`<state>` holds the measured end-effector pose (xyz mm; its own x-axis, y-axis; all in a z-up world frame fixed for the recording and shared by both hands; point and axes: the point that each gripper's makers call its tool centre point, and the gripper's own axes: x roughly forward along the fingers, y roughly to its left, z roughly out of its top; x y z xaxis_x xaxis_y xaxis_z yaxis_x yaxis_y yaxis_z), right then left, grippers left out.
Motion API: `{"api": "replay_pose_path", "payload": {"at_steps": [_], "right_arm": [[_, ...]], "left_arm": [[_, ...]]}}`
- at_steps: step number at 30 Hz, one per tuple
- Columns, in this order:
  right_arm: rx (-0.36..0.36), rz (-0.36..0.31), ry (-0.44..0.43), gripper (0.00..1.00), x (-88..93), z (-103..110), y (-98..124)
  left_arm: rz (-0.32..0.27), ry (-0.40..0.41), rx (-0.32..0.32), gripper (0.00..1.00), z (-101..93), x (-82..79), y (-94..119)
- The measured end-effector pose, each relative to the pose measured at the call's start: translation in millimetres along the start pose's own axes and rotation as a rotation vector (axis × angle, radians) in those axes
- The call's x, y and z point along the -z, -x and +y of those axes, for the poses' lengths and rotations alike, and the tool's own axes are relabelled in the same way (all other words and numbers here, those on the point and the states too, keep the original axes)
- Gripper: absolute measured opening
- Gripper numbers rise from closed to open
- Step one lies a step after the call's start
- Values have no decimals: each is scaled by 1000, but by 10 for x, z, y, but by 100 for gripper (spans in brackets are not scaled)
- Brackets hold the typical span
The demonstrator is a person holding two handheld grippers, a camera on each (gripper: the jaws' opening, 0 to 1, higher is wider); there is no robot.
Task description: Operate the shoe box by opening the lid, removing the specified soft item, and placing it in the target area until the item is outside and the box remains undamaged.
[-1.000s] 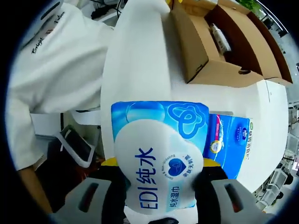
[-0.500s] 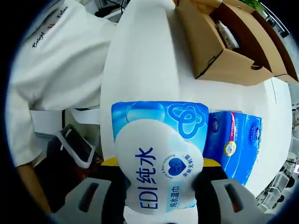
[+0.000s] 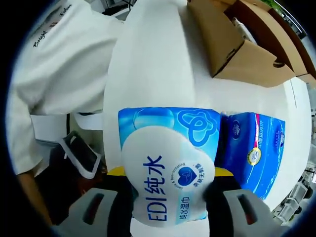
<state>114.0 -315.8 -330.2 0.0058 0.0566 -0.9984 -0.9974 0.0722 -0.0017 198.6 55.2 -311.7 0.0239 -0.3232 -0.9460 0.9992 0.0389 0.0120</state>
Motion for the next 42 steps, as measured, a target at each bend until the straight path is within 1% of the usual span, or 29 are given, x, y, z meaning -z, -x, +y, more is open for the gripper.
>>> {"api": "replay_pose_path", "payload": {"at_steps": [5, 8, 12, 14, 16, 20, 22, 24, 27, 30, 36, 39, 42], "right_arm": [[2, -14, 2, 59, -22, 6, -21], [4, -17, 29, 60, -28, 9, -41], [23, -11, 71, 62, -63, 36, -61], [29, -5, 73, 63, -67, 23, -70], [36, -10, 80, 63, -93, 55, -57], [24, -12, 70, 63, -112, 70, -57], [13, -52, 39, 63, -155, 70, -29], [16, -68, 28, 62, -153, 81, -1], [43, -86, 28, 61, -147, 86, 64], [84, -102, 23, 58, -129, 68, 135], [96, -105, 4, 57, -101, 55, 186], [114, -122, -1, 55, -72, 74, 261], [151, -163, -26, 51, -44, 68, 360]], "left_arm": [[0, -1, -1, 1, 6, -2, 3], [0, -2, -3, 1, -29, -13, -4], [-2, -2, -3, 1, -27, -16, 3], [-2, -2, -2, 1, -22, -17, 7], [-1, -2, -2, 1, -2, -18, 11], [-2, -2, -1, 1, -3, -16, 15], [-1, -1, 0, 1, -3, -17, 16], [0, 1, 0, 1, -1, -18, 16], [0, 0, 0, 1, 3, -20, 16], [6, 6, 3, 1, -3, -16, 17], [8, 12, 4, 1, 6, -19, 1], [5, 8, 0, 1, -85, -11, -8], [4, 10, 2, 1, -126, -5, -12]]}}
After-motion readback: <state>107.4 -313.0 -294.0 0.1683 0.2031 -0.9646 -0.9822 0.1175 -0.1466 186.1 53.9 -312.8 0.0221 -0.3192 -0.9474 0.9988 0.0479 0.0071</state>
